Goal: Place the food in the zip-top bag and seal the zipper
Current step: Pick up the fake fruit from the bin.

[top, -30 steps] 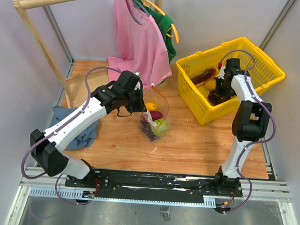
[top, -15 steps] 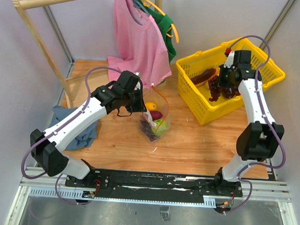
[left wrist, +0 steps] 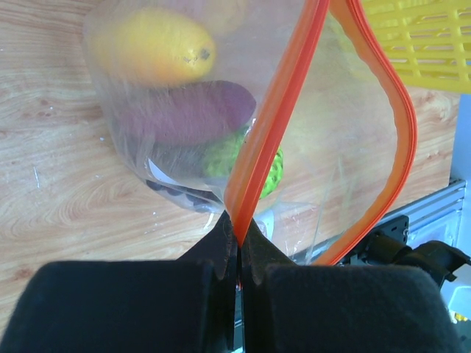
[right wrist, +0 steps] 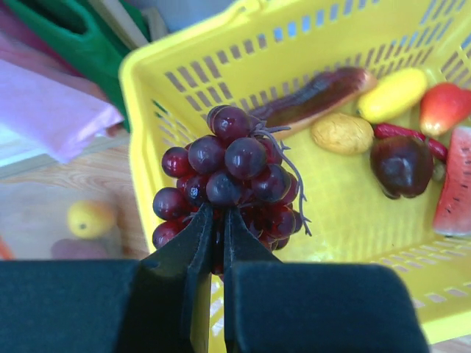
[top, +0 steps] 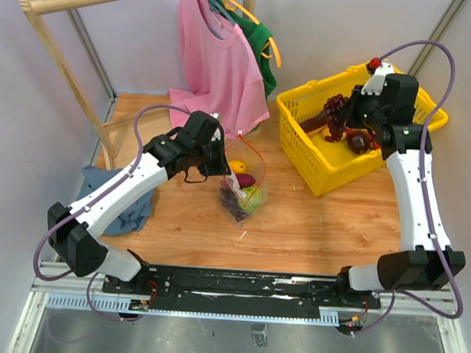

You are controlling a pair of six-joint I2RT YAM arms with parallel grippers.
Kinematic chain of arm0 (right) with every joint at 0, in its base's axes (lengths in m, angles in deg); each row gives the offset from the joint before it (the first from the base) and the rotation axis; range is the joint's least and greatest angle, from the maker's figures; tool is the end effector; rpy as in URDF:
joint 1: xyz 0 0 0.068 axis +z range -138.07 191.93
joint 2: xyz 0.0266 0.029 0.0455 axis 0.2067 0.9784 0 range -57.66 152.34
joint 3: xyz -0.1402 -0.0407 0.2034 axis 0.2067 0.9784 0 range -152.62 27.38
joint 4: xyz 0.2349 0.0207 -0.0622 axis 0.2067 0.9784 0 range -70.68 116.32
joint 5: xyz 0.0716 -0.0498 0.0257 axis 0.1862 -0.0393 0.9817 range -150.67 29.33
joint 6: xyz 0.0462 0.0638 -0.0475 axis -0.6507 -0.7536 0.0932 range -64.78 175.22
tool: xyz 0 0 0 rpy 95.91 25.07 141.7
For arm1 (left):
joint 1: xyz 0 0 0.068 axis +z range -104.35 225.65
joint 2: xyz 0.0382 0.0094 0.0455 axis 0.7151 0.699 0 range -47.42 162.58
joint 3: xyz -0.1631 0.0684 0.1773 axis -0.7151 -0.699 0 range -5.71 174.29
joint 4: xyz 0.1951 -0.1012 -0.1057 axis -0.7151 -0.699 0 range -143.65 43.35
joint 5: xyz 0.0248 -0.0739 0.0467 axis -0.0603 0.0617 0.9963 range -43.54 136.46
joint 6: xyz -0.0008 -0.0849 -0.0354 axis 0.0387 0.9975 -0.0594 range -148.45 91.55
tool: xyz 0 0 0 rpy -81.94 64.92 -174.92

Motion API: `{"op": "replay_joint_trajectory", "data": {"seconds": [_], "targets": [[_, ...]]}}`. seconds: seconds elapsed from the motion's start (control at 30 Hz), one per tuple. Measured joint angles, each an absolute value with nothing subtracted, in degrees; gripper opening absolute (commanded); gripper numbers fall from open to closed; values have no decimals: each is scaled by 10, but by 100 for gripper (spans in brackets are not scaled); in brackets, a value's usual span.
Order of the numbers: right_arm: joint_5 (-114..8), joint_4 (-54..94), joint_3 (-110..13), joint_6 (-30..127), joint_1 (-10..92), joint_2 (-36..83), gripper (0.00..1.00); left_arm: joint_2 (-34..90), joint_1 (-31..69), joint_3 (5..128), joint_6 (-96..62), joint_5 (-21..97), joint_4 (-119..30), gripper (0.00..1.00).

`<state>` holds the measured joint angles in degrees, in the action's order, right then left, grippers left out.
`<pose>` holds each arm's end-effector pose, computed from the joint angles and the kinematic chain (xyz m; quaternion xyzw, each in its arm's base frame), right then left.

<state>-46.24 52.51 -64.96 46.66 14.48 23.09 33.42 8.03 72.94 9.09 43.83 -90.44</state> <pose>0.3327 0.0353 0.3986 -0.0275 0.8231 0.1573 0.5449 0.2500 -0.1977 0.2900 0.0093 0.9268 -0.2455 0.2840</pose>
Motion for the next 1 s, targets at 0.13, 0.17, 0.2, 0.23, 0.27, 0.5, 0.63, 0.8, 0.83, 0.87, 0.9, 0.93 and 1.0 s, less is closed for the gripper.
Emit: {"op": "replay_joint_trajectory", "data": {"seconds": [0.13, 0.17, 0.2, 0.23, 0.27, 0.5, 0.63, 0.8, 0.83, 0.87, 0.9, 0.93, 1.0], "targets": [[-435, 518, -651, 452, 156, 190, 1, 334, 80, 727, 91, 438, -904, 0], [-426, 518, -654, 448, 158, 182, 1, 334, 80, 727, 91, 438, -904, 0], [-416, 517, -659, 445, 160, 175, 1, 334, 80, 726, 91, 438, -903, 0], [-406, 517, -664, 442, 162, 169, 1, 334, 80, 726, 91, 438, -903, 0], [-399, 516, -668, 440, 165, 164, 1, 334, 80, 726, 91, 438, -903, 0], [-330, 497, -680, 414, 216, 137, 1, 334, 80, 726, 91, 438, -902, 0], [-305, 491, -680, 403, 249, 135, 1, 334, 80, 726, 93, 438, -902, 0], [-268, 450, -656, 386, 301, 126, 1, 334, 80, 726, 95, 438, -900, 0], [-260, 434, -641, 382, 314, 121, 1, 334, 80, 726, 95, 438, -900, 0], [-253, 420, -625, 375, 327, 116, 1, 334, 80, 726, 95, 438, -900, 0], [-246, 408, -610, 371, 340, 113, 1, 334, 80, 726, 95, 438, -900, 0], [-241, 398, -597, 368, 353, 112, 1, 334, 80, 726, 95, 438, -899, 0], [-237, 377, -573, 363, 382, 115, 1, 334, 80, 726, 96, 438, -899, 0]]}}
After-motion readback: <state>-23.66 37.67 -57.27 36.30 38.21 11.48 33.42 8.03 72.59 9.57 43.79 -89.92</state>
